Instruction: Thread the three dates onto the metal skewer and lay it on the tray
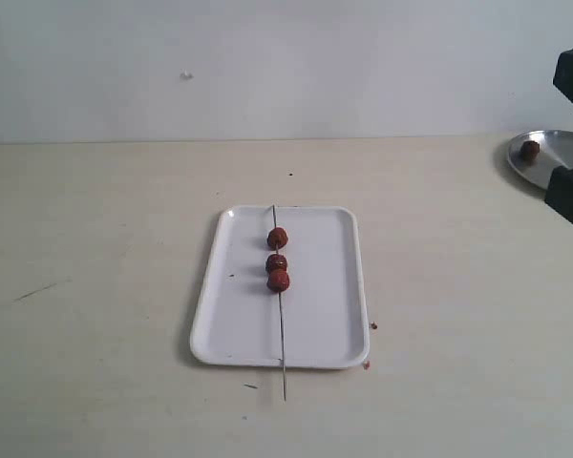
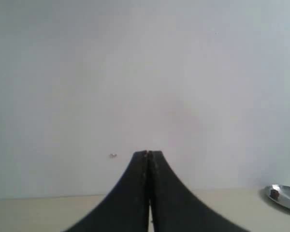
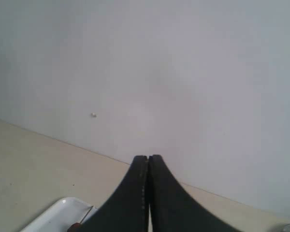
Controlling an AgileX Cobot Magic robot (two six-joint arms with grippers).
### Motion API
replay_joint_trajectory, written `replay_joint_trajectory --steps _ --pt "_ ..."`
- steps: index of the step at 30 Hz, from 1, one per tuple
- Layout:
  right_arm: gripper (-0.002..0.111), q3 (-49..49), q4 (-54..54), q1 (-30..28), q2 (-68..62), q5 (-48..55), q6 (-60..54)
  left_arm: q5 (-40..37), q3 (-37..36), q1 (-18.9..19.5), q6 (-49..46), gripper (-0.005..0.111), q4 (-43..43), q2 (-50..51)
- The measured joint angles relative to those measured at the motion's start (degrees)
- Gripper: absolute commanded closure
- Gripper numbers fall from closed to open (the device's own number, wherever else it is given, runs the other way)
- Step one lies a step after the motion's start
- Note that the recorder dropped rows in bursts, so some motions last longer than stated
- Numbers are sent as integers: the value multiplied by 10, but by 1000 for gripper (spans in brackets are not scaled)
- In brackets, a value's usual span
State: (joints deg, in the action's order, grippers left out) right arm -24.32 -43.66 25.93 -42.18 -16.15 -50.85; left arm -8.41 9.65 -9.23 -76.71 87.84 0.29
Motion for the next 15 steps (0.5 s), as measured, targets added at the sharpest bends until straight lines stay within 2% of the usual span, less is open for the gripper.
replay_joint_trajectory --steps 5,7,8,9,10,12,15 --pt "108 0 0 0 0 0 0 37 0 0 112 107 -75 0" --pt "108 0 0 0 0 0 0 36 -2 0 248 107 -207 0" --pt "108 0 0 0 0 0 0 18 -3 0 409 107 -376 0" --pt "108 0 0 0 0 0 0 4 -3 0 516 107 -503 0" --pt "108 0 0 0 0 0 0 -20 -5 0 709 107 -681 0" --pt "108 0 0 0 0 0 0 -46 -9 0 902 107 -853 0" --pt "108 0 0 0 0 0 0 -53 -19 0 983 107 -935 0"
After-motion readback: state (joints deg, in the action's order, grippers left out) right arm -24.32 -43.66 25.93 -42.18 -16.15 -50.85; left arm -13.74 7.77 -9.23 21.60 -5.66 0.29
